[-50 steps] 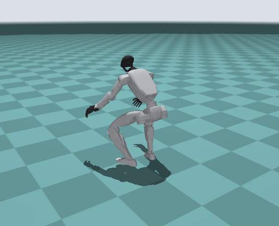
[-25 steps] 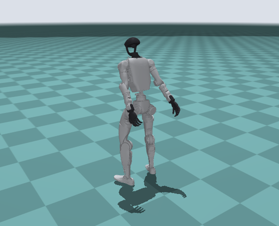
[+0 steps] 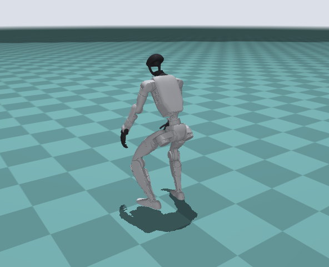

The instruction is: In place motions

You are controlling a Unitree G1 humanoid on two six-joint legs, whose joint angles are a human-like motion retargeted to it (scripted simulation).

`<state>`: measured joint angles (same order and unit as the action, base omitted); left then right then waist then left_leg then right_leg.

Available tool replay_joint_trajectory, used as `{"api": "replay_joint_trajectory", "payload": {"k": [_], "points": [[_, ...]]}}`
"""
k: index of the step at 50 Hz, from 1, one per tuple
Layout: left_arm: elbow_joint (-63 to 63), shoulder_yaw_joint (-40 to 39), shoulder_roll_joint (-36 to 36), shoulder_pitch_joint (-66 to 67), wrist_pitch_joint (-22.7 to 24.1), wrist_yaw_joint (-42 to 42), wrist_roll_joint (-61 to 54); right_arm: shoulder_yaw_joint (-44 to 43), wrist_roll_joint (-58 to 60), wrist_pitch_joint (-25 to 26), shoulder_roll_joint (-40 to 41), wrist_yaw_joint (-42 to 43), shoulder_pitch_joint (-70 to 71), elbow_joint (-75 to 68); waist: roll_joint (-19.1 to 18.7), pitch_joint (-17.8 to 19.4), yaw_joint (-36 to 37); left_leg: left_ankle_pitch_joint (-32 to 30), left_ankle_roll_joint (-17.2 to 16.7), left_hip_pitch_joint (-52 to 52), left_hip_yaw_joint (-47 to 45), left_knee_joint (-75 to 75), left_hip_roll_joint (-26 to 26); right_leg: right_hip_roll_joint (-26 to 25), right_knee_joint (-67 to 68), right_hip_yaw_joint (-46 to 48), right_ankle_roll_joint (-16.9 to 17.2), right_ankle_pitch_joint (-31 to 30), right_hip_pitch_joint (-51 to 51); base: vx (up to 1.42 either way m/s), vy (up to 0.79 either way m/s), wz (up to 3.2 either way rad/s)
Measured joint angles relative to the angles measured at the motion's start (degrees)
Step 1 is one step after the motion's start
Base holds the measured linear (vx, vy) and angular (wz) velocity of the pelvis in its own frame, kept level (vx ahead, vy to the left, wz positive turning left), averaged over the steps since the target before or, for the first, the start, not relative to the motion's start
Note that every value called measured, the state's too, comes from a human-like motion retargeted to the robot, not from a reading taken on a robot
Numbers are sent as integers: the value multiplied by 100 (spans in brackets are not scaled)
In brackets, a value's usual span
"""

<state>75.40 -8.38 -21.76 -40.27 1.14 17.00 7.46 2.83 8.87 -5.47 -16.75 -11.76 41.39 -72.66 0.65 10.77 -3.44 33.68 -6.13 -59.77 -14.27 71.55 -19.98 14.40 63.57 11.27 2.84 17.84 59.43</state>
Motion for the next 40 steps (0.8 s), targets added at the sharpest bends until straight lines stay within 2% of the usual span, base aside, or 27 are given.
{"api": "replay_joint_trajectory", "payload": {"k": [8, 15, 18, 22, 27, 30, 33, 37, 40], "points": [[-90, 174, -299, -893, 40, -53, -106, 162, -100, -147, 46, 112, 944, 282, 63, 37, 36, 552, 363, -1252, 136, 1880, -347, 46, 1866, -11, -333, 539, 1334, -1, -1, -2], [94, 166, -359, -691, 103, -97, 167, 106, 136, -330, -22, 409, 743, 130, -20, 38, 80, 719, 378, -1208, 198, 1842, -351, 10, 1802, -3, -321, 613, 1205, 1, 1, -1], [324, 126, -402, -439, 36, -31, 299, -39, 57, -389, -3, 588, 414, -52, -32, 38, 69, 547, 249, -802, 148, 1236, -315, -43, 1164, -18, -188, 462, 761, 2, 0, 1], [590, 109, -301, 154, -111, 6, 273, -190, 269, -326, 64, 420, -294, -276, -90, 36, 33, 113, 45, 107, 11, -113, -193, -149, -252, -3, 35, 14, -215, 7, -1, 8], [762, 11, 182, 1301, -103, -5, 194, -125, 658, -288, 17, 276, -1522, -500, -164, -66, -96, -942, -65, 1622, -422, -2702, 211, -214, -2716, 260, 76, -997, -1704, 6, 3, 22], [907, -177, 650, 2047, -20, -215, 197, -451, 1163, -225, 52, 408, -2393, -569, -203, -113, -144, -1655, -123, 2615, -606, -4398, 593, -194, -4129, 524, 76, -1637, -2600, 9, 6, 18], [1079, -461, 1165, 2884, 140, -620, 253, -859, 1120, -181, 173, 497, -3198, -946, -224, -78, -94, -2140, -135, 3590, -712, -5660, 859, -262, -5130, 757, 30, -2003, -3468, 27, 1, 1], [1634, -851, 1490, 3793, 298, -849, 43, -988, 936, -139, 79, 310, -4049, -1787, -251, -213, -258, -2441, -76, 4338, -733, -6563, 1090, -411, -5929, 880, 9, -2246, -4219, 36, 1, 7], [2160, -1147, 1557, 4048, -101, -672, -22, -1036, 1038, 211, -46, 496, -4284, -2433, -339, -326, -462, -2556, -67, 4456, -663, -6800, 1192, -432, -6273, 1085, 59, -2375, -4469, 16, 9, 22]]}}
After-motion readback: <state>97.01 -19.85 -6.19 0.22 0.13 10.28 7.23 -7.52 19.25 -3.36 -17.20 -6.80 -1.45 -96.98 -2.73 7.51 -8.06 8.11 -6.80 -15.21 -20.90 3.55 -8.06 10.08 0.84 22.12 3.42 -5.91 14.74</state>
